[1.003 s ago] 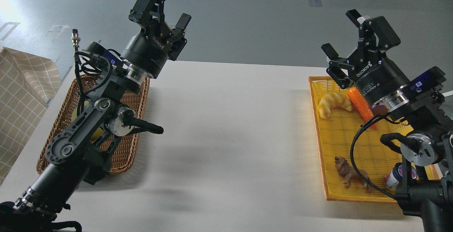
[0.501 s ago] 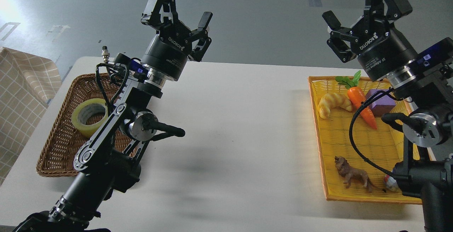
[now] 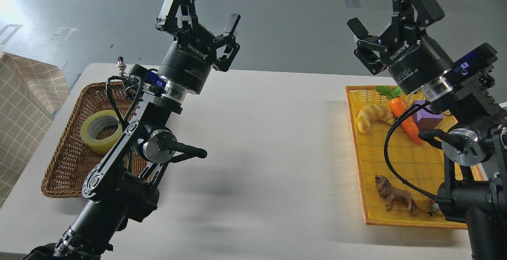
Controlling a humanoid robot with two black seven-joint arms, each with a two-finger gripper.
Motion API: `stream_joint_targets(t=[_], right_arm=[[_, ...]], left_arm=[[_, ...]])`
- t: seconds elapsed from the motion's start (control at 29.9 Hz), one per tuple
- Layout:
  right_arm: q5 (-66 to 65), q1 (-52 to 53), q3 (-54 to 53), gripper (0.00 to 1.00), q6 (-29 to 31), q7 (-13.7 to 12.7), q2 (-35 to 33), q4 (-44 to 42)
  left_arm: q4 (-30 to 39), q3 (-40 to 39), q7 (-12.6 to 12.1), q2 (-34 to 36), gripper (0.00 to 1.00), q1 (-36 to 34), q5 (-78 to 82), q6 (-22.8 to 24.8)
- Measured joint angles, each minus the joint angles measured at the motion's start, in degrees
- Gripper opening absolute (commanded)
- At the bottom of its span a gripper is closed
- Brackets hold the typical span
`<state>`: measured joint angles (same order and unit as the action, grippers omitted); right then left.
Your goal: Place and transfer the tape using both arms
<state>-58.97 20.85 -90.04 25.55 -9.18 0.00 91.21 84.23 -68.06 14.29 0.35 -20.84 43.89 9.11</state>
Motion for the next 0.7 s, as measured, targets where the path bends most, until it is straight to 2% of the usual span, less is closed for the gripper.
stream_joint_targets(t=[0.7], right_arm=[[0.00, -0.34, 0.05, 1.00, -1.59, -0.58, 0.00, -0.11]], left_arm=[[0.47, 0.73, -0.58, 3.34, 0.98, -0.20, 0.32, -0.18]])
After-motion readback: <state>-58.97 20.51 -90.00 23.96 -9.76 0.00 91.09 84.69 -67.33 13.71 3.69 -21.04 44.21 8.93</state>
